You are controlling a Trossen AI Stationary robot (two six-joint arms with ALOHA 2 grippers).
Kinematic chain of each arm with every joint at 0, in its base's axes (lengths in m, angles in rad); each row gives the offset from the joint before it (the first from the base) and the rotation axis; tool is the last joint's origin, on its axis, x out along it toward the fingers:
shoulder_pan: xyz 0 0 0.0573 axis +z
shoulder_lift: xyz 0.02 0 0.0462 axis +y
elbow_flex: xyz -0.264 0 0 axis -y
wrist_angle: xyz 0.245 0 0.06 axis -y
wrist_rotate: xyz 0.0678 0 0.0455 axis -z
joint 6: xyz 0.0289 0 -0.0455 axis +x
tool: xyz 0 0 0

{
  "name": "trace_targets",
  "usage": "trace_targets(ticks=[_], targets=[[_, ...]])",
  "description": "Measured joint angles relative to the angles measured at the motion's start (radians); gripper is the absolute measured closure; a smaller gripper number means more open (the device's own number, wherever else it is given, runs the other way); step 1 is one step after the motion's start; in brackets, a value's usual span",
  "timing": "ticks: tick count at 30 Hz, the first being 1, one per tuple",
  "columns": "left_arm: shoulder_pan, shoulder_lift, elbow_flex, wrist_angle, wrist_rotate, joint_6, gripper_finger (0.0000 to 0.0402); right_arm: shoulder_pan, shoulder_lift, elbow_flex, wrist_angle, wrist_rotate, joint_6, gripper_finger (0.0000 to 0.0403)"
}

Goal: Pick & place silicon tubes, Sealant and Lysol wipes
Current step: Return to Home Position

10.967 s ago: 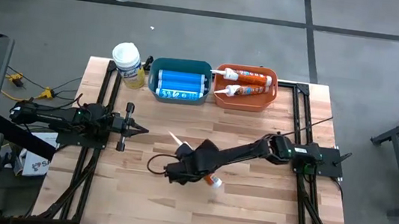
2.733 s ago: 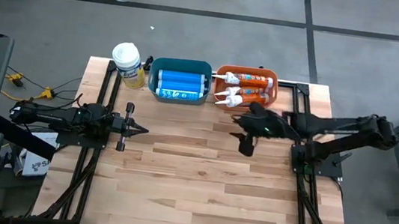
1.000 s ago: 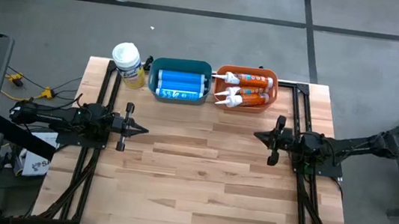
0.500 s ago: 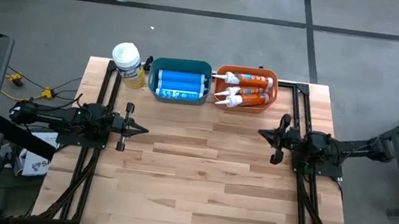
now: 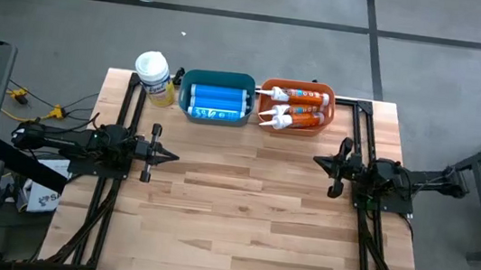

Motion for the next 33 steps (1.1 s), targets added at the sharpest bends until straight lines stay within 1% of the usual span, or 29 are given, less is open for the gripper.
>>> trace_targets(ticks=[6, 11, 28, 33], targets=[[0.000, 0.000, 0.000, 0.000, 0.000, 0.000, 0.0401, 0.000, 0.009, 0.000, 0.005, 0.003, 0.031, 0.0403], [0.000, 0.000, 0.000, 0.000, 0.000, 0.000, 0.0401, 0.000, 0.009, 0.000, 0.006, 0.001, -0.009, 0.0403], [0.000, 0.000, 0.000, 0.000, 0.000, 0.000, 0.0401, 0.000, 0.009, -0.001, 0.006, 0.000, -0.003, 0.0402], [-0.056, 0.085, 0.006, -0.004, -0.035, 0.000, 0.0401, 0.000, 0.010, -0.001, 0.006, 0.000, -0.003, 0.0402]])
